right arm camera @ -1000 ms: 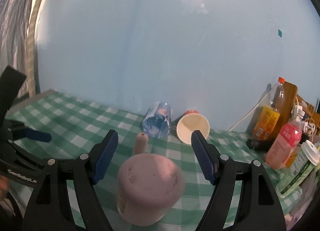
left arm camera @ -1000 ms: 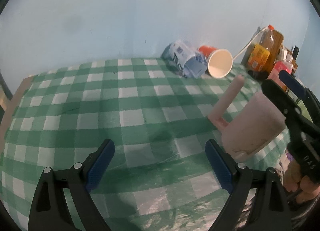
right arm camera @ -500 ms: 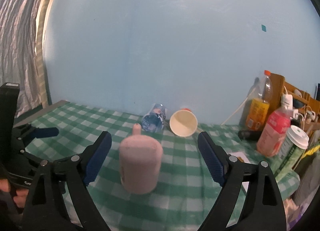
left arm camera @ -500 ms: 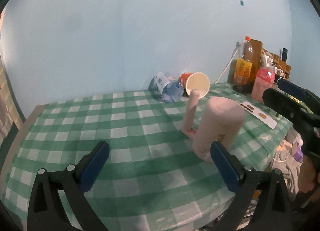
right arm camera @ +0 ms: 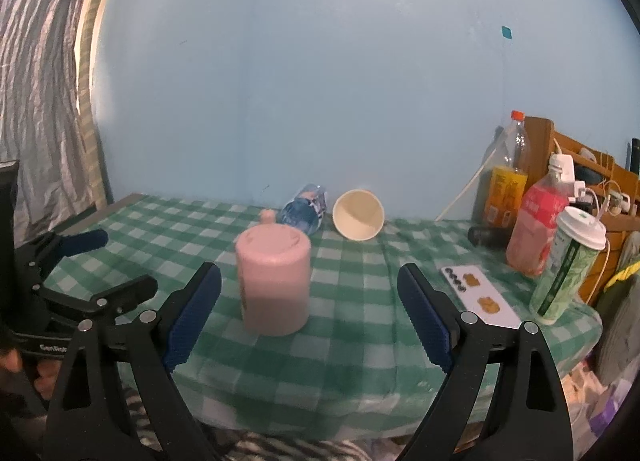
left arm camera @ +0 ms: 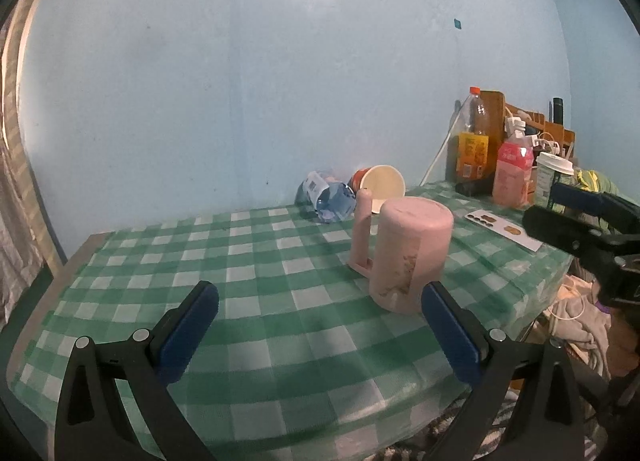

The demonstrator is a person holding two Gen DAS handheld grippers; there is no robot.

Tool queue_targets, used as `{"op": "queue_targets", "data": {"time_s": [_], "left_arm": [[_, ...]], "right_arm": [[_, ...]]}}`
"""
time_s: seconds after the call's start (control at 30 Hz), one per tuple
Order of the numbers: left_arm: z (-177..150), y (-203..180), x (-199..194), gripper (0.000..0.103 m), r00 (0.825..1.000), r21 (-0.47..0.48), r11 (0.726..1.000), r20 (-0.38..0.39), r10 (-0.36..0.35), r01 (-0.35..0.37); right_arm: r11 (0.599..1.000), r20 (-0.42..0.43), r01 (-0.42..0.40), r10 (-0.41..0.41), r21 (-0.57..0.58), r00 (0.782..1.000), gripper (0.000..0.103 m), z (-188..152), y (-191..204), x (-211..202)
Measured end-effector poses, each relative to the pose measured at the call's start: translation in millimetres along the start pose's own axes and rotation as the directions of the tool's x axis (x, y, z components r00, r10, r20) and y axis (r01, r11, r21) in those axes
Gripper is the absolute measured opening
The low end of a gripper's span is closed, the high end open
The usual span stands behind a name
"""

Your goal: Flip cup upside down

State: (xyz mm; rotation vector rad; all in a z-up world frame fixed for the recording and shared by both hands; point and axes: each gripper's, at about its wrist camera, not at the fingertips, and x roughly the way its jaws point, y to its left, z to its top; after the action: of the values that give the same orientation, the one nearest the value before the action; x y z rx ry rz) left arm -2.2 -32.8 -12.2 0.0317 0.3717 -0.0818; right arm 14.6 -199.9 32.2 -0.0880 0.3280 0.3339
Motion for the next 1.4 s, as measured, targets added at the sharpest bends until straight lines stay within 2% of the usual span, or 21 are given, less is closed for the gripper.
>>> {"op": "queue_targets", "data": {"time_s": [0.27, 0.43, 1.17, 1.4], "left_arm": [[-10, -2, -7, 0.102, 1.000, -0.006, 1.000, 0.021, -0.002, 0.002], [-12, -5, -5, 0.102, 1.000, 0.011, 1.000, 0.019, 0.002, -0.003], [-13, -2, -6, 0.103, 1.000, 0.004, 1.000, 0.003, 0.005, -0.005], [-13, -3, -5, 0.103, 1.000, 0.017, 0.999, -0.014, 0.028, -0.028]], "right_arm": [[1.000, 0.013, 0.023, -0.023, 0.009, 1.000, 0.089, -17, 1, -2], [0.999, -0.007, 0.031, -0.030, 0.025, 1.000, 0.089, -24, -2, 6], [1.000, -0.043, 0.022, -0.022, -0.010, 0.999, 0.089, -29, 6, 12], [1.000, -0.045, 0.021, -0.021, -0.009, 0.999, 0.089, -29, 7, 12]]}}
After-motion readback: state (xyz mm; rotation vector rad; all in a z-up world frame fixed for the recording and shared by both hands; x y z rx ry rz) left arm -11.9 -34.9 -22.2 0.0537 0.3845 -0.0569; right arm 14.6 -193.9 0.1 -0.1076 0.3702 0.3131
